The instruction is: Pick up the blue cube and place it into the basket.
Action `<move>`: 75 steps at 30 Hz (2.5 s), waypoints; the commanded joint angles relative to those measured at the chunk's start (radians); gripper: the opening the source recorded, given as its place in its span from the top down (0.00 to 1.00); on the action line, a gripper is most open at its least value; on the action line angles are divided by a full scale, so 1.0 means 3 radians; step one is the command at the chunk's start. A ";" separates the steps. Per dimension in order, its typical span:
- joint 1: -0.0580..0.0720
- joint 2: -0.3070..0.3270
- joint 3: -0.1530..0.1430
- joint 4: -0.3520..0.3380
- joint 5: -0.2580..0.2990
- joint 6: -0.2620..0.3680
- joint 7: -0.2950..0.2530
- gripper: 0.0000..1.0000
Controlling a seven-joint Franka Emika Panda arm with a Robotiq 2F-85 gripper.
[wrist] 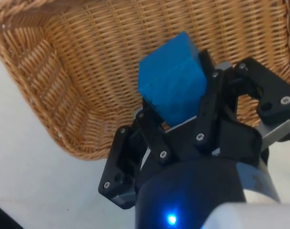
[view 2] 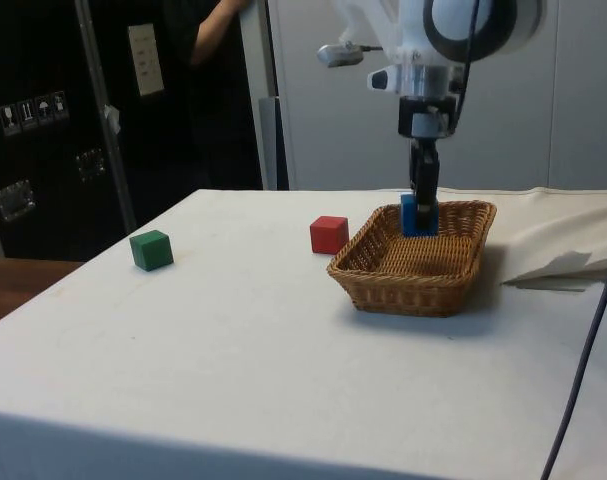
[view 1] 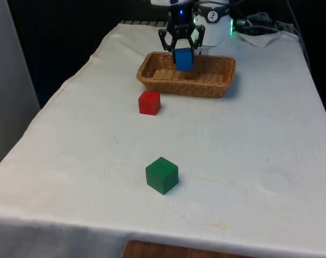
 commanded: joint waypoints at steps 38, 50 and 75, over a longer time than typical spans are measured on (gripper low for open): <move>0.0000 0.0357 -0.0003 -0.0027 0.0000 0.0413 0.0027 0.00; -0.0027 0.0090 -0.0013 0.0133 -0.0053 0.0013 0.0100 0.00; 0.0000 -0.0097 -0.0010 0.0790 -0.0013 -0.0817 0.0153 0.00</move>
